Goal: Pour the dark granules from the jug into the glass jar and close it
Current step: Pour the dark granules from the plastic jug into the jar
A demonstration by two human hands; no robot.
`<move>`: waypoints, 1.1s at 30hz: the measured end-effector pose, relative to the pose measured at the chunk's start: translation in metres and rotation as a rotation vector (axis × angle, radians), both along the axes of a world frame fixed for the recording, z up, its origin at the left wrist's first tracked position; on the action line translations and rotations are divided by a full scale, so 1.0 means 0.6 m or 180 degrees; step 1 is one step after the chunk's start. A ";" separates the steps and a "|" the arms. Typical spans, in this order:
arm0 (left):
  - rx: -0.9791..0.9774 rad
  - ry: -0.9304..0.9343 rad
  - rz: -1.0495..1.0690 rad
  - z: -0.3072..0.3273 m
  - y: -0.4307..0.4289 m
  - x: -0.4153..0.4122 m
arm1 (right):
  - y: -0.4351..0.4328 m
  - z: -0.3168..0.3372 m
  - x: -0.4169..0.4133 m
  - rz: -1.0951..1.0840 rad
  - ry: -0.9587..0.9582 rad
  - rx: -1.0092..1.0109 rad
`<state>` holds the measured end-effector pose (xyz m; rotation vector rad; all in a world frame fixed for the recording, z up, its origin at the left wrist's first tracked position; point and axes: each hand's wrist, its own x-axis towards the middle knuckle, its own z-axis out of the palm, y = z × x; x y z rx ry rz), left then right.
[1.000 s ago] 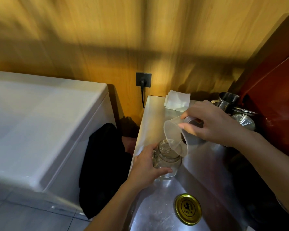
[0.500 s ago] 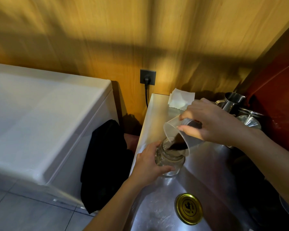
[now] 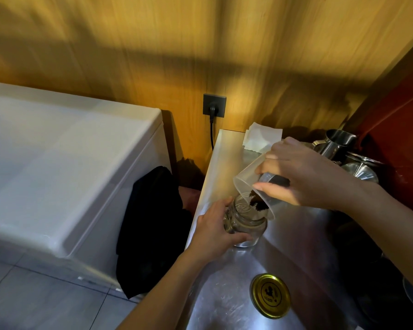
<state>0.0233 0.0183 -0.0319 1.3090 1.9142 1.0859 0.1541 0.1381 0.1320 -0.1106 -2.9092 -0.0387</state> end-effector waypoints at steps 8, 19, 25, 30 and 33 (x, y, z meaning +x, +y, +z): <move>-0.0013 -0.0023 0.0025 0.001 -0.001 0.000 | 0.001 -0.009 -0.004 0.0208 0.0037 0.0174; 0.0019 -0.0082 0.0059 -0.002 -0.001 0.002 | 0.004 -0.021 -0.003 0.0294 0.0268 0.0287; 0.0004 -0.0088 0.0054 -0.003 -0.002 0.001 | 0.009 -0.031 -0.006 0.0394 0.0440 0.0378; 0.0005 -0.0018 0.0019 -0.002 -0.001 0.001 | 0.014 -0.037 -0.003 0.0522 0.0691 0.0422; -0.0006 -0.0021 0.0054 -0.002 -0.001 0.002 | 0.017 -0.038 -0.004 0.0535 0.0722 0.0404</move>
